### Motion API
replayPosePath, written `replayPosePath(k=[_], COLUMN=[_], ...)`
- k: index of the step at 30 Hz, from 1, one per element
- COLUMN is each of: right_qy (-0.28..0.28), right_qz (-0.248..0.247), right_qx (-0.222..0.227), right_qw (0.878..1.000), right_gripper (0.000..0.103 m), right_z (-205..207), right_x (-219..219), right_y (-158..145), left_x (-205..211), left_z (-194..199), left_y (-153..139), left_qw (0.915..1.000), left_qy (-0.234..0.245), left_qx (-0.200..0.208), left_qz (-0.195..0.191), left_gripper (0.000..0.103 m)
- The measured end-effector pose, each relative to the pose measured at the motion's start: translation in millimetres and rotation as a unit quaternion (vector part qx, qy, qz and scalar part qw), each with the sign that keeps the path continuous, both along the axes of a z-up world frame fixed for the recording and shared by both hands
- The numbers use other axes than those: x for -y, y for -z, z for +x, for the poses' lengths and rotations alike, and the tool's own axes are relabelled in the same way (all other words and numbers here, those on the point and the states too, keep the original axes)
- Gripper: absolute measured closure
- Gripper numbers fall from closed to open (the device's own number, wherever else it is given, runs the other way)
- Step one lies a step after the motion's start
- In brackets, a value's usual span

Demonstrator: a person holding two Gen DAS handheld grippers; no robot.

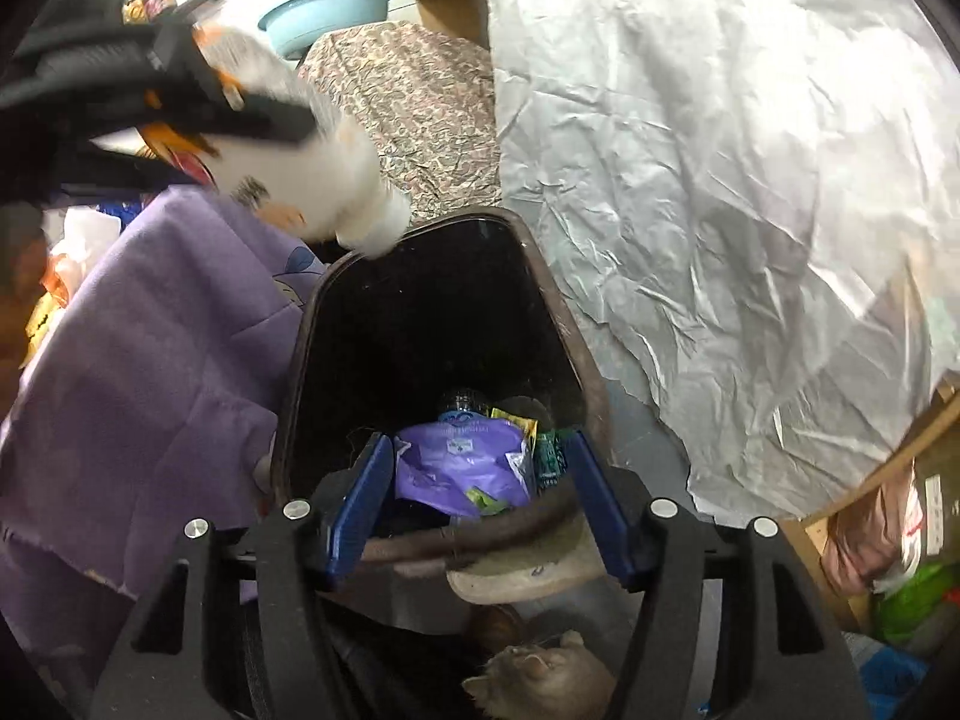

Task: Collect trash
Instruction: 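Carry bottle and leaves over the bin and open both grippers to drop them, then grasp the yellow foam fruit net with the left gripper while the right grasps orange peel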

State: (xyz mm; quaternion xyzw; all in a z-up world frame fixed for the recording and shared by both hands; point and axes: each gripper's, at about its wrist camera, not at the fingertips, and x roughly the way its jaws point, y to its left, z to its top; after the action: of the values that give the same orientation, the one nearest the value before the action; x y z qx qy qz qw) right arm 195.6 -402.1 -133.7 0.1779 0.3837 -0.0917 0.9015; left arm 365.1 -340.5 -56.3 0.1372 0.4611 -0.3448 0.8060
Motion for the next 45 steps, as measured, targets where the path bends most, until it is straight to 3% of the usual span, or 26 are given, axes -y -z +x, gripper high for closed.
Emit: replayPosePath(k=[6, 12, 14, 21, 25, 29, 35, 45], right_qy=[-0.002, 0.002, 0.006, 0.015, 0.014, -0.003, -0.050, -0.171], right_qz=[0.004, 0.003, 0.004, 0.003, 0.004, 0.000, -0.007, -0.010], right_qx=[0.003, 0.008, 0.008, 0.013, 0.021, 0.041, 0.068, 0.092], right_qw=[1.000, 1.000, 1.000, 1.000, 1.000, 0.999, 0.996, 0.981], right_gripper=[0.039, 0.035, 0.035, 0.034, 0.034, 0.034, 0.033, 0.033], right_z=[-4.8, -6.7, -8.4, -14.7, -16.7, -14.6, -2.2, 31.6], right_x=[0.5, 0.9, 2.7, 8.6, 7.0, -3.2, -31.3, -109.9], right_y=[-3.6, -9.2, -10.8, -20.7, -30.5, -48.9, -79.8, -119.1], left_x=[5.8, 10.5, 8.8, -3.1, -19.3, -50.9, -126.1, -287.9], left_z=[10.0, 8.3, 8.1, 2.6, -17.3, -38.3, -46.6, -53.8], left_y=[33.0, 38.6, 35.7, 9.0, -19.6, -47.8, -74.0, -87.3], left_qw=[0.9969, 0.9956, 0.9961, 0.9980, 0.9989, 0.9977, 0.9925, 0.9746], left_qy=[-0.039, -0.043, -0.045, -0.045, -0.034, -0.026, -0.068, -0.186], left_qx=[-0.048, -0.042, -0.040, -0.043, -0.015, 0.021, 0.036, 0.098], left_qz=[0.048, 0.072, 0.065, 0.009, -0.029, -0.059, -0.095, -0.078], left_gripper=[0.041, 0.038, 0.021, 0.020, 0.016, 0.013, 0.012, 0.012])
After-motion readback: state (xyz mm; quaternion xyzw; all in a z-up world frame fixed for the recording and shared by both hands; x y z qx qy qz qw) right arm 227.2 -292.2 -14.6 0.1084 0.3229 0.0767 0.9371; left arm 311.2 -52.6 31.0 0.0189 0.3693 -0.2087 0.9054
